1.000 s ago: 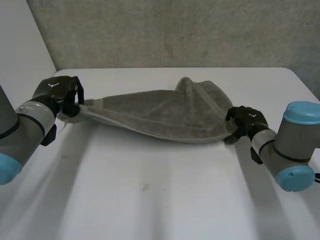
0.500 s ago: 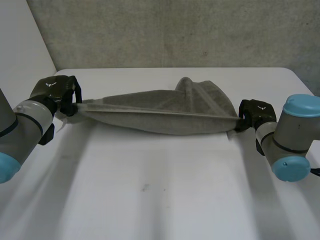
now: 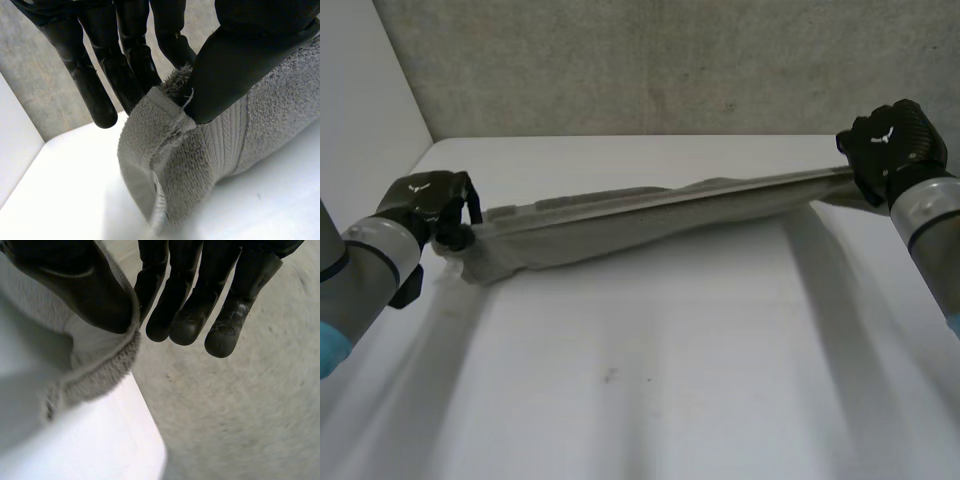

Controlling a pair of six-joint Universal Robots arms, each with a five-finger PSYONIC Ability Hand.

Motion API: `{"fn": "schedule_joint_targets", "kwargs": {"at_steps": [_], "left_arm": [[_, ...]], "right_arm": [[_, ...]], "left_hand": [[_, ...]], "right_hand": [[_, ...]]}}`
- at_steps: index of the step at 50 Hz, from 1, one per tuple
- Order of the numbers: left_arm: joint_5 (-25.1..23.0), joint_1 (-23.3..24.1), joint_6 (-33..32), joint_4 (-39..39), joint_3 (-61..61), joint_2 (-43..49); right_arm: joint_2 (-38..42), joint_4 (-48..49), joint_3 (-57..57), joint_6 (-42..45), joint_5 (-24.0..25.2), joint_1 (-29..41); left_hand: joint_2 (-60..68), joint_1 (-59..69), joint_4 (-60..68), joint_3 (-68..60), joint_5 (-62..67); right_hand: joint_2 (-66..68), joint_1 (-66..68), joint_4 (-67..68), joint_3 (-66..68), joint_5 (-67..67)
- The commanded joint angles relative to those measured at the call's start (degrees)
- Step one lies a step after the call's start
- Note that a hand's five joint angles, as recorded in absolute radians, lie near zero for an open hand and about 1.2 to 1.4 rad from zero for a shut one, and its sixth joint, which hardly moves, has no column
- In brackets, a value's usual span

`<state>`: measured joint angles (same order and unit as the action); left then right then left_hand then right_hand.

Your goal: Fold the towel.

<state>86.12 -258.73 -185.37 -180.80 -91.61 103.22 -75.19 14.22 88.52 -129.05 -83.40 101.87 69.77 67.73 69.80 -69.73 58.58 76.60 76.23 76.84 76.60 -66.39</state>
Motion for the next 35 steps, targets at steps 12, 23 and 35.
{"fn": "schedule_joint_targets", "kwargs": {"at_steps": [12,23,35], "left_arm": [[-8.9,-3.6,-7.1,7.9,-14.7,-17.9],[-8.5,-2.9,-8.9,2.8,-9.6,-8.3],[-3.7,1.6,-8.3,2.0,14.4,16.0]], "right_arm": [[-19.2,-28.2,11.9,12.3,17.0,-7.6],[-6.5,-31.2,1.2,7.0,19.8,-9.9],[16.1,-31.1,-21.5,1.3,12.3,-5.4]], "left_hand": [[10.2,12.3,10.2,-10.3,11.4],[10.2,12.3,10.2,-10.3,11.4],[10.2,12.3,10.2,-10.3,11.4]], "right_hand": [[3.4,3.8,3.2,3.4,-3.6],[3.4,3.8,3.2,3.4,-3.6],[3.4,3.8,3.2,3.4,-3.6]]}}
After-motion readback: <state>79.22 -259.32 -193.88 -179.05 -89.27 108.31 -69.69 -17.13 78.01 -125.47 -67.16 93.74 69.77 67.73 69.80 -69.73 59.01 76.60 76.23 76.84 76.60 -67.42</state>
